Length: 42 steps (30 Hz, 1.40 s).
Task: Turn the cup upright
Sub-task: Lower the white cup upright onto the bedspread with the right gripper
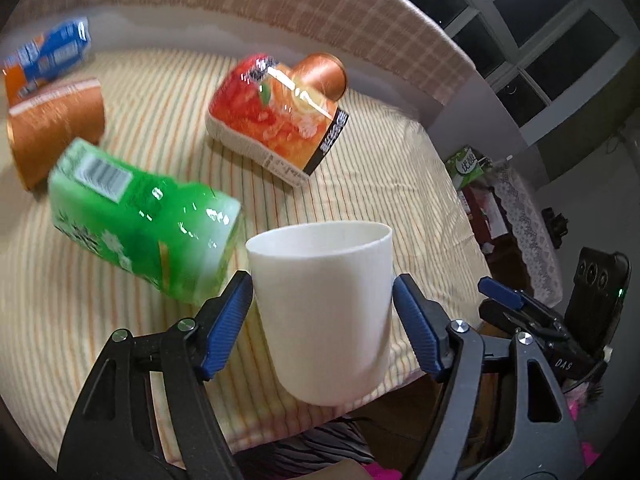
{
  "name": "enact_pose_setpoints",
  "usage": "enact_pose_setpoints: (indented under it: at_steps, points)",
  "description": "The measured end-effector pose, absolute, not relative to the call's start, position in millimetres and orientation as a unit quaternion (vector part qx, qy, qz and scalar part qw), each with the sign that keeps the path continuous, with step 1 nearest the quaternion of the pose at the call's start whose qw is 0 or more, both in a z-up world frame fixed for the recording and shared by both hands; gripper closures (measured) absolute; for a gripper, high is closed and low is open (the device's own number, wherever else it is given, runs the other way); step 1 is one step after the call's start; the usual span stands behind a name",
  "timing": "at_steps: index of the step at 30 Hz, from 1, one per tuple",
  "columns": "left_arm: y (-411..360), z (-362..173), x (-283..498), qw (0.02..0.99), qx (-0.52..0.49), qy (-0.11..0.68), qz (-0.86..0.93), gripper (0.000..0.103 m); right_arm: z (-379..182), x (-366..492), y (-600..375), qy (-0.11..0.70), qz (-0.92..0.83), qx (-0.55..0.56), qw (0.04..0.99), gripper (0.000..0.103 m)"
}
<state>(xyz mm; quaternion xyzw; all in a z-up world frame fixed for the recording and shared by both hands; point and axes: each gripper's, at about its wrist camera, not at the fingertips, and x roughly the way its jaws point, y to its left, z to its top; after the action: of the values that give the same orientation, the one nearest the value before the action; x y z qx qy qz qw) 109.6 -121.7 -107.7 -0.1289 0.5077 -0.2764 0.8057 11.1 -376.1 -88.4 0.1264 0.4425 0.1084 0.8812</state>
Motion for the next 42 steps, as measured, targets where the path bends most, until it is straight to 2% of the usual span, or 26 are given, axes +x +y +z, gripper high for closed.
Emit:
enact_pose_setpoints:
  at_steps: [20, 42]
  points:
    - [-125.7, -74.1, 59.3, 0.892, -0.002, 0.393, -0.225, 0.032, -79.7, 7.0, -358.7, 0.422, 0.108, 0.123, 0.892, 0.035]
    - [-150.3, -87.0, 70.9, 0.909, 0.034, 0.355, -0.216, 0.032, -82.3, -10.6, -365.8, 0.411, 0.063, 0.123, 0.901, 0.035]
